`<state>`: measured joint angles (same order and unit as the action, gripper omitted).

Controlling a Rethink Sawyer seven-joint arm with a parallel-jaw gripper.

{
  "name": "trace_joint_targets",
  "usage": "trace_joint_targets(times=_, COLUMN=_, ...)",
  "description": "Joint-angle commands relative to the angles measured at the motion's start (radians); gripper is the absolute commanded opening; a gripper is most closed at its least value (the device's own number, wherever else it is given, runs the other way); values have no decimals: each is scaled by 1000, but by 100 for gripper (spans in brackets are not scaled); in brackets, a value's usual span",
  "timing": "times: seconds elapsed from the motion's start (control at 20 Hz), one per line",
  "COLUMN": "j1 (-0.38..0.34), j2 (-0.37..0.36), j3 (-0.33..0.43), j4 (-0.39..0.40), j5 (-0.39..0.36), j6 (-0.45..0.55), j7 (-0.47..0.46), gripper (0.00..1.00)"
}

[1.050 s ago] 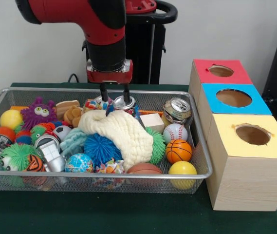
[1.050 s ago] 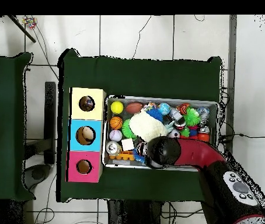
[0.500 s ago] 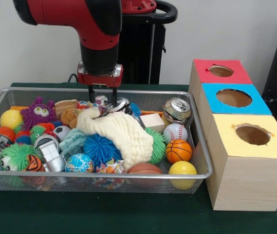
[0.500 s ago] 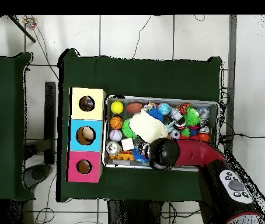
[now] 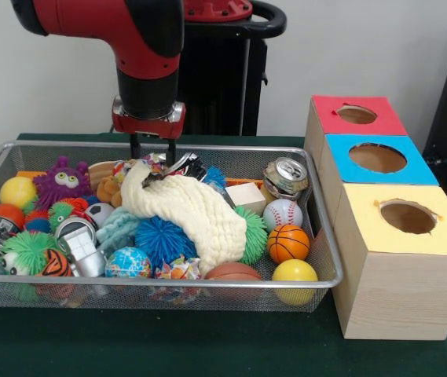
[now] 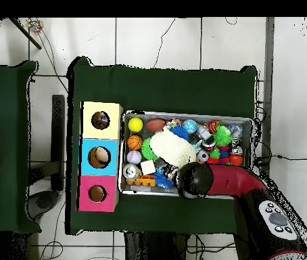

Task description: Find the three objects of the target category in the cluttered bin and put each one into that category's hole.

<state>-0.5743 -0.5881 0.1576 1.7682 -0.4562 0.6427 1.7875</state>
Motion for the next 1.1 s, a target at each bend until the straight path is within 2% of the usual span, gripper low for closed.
trace_joint_targets(times=0.05, j1=-4, j2=32, j3=-11, j4=-34, j5=-67, j6=-74, j7=30, gripper=100)
trace_joint_targets(times=0.3, j1=-21, j2=70, j3=5, j4=-44, j5=-66, j6=-129, j7=28, gripper=100)
trace_joint_targets(times=0.8, j1=-62, j2=4, j3=63, j4=4, j5=-5, j6=-257, j7=51, gripper=100)
trace_joint_targets(times=1.1, j1=-67, j2=-22, j3=67, j4=25, j5=8, j6=-257, j7=54, gripper=100)
